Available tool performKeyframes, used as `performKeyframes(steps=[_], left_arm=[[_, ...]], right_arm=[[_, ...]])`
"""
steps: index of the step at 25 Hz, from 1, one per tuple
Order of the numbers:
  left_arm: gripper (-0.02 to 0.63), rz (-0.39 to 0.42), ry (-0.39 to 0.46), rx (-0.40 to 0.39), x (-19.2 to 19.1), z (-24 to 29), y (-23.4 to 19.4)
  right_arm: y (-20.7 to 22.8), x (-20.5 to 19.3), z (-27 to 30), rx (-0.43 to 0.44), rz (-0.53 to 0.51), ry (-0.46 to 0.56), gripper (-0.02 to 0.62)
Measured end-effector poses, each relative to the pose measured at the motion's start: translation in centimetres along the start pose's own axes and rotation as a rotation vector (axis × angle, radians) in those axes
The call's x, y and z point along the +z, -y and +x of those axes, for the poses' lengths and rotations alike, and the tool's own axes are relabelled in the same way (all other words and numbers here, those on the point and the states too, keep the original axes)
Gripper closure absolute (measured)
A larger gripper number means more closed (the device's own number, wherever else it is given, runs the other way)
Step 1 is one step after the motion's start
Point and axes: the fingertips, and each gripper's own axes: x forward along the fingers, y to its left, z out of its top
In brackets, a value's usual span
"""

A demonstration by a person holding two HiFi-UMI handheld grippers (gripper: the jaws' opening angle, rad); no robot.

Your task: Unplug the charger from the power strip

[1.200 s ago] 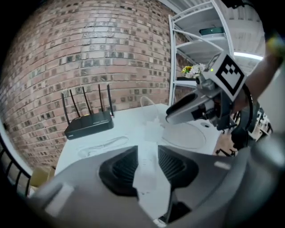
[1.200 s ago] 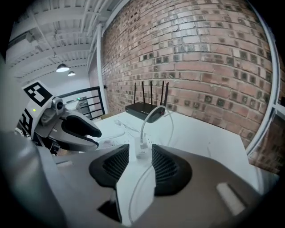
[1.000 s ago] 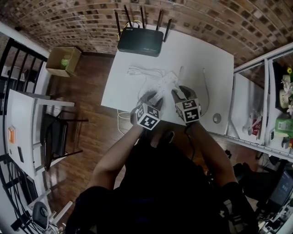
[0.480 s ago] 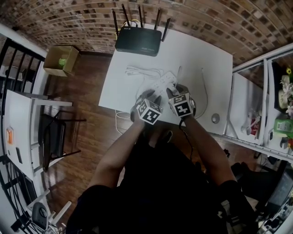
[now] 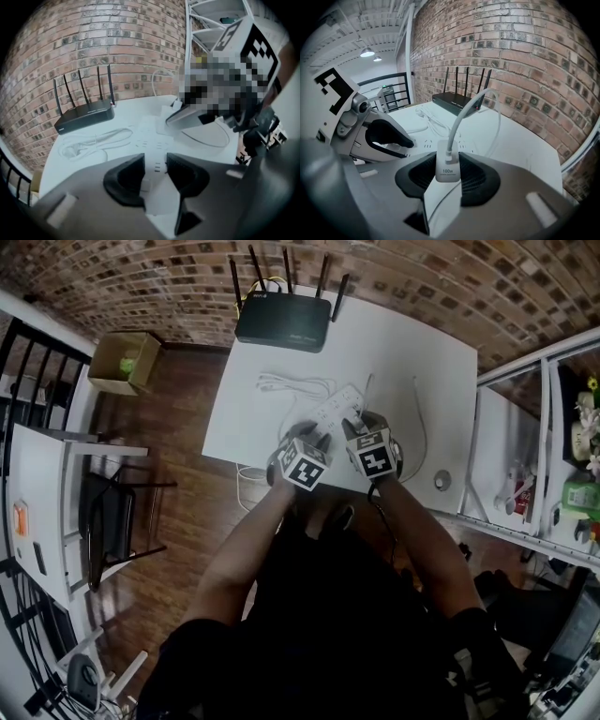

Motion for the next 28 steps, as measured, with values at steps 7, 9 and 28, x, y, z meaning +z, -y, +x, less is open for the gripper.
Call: performKeyframes(steps=[7,9,28], left_arm=[[0.457,0.012,-0.005,-0.011,0.0,0.1,0.3],[0.457,0.013,-0.006,-0.013,0.0,0.1,0.3],[0.459,0.052,-0.003,0.015,0.1,-1.1,-0.3]], right_arm=[[0.1,-0.6,-0.4,-0.018,0.042,0.004,0.454],[0.1,-0.6,-0.6,-0.026,0.043,0.011,0.454],[2.2,0.1,-6.2,0.081,0.46,0.181,0.451]])
